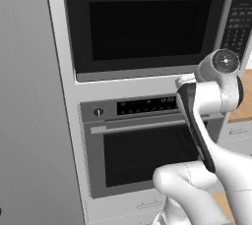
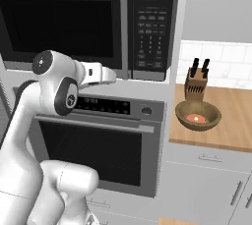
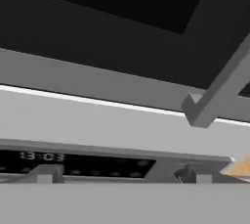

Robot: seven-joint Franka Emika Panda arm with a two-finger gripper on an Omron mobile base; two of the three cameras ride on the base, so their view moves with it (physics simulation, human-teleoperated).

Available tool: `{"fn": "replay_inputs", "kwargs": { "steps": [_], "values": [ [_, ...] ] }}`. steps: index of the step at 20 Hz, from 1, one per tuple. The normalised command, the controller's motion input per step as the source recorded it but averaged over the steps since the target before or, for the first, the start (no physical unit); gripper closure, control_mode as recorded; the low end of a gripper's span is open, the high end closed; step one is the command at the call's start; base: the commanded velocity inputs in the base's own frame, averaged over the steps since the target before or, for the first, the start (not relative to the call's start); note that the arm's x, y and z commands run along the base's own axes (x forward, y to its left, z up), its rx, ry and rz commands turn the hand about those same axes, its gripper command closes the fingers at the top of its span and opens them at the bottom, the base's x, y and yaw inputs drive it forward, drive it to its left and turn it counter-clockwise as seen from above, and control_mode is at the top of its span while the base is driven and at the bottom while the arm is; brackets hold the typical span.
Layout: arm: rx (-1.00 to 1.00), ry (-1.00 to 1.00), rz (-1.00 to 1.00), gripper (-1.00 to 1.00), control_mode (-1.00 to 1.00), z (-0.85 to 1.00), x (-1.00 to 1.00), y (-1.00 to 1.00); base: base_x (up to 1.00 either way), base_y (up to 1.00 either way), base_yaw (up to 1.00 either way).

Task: Open the microwave, place the bowl with waffle inside the microwave, then close the microwave door and turn it on.

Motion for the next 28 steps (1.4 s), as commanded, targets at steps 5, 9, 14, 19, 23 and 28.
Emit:
{"fn": "replay_inputs", "kwargs": {
  "steps": [5,9,14,19,23,28],
  "values": [
    [0.15,-0.15,0.01,-1.00,-1.00,0.53,0.01,-0.41,0.00,0.00,0.00],
    [0.09,-0.09,0.05,-1.00,-1.00,0.56,0.00,-0.20,0.00,0.00,0.00],
    [0.00,-0.08,0.01,-1.00,-1.00,0.59,0.00,-0.03,0.00,0.00,0.00],
    [0.00,-0.12,0.00,-1.00,-1.00,0.53,0.00,-0.05,0.00,0.00,0.00],
    [0.00,-0.15,0.00,-1.00,-1.00,0.31,0.00,-0.22,0.00,0.00,0.00],
    [0.00,-0.09,0.02,-1.00,-1.00,0.06,0.13,-0.37,0.00,0.00,0.00]
  ]
}}
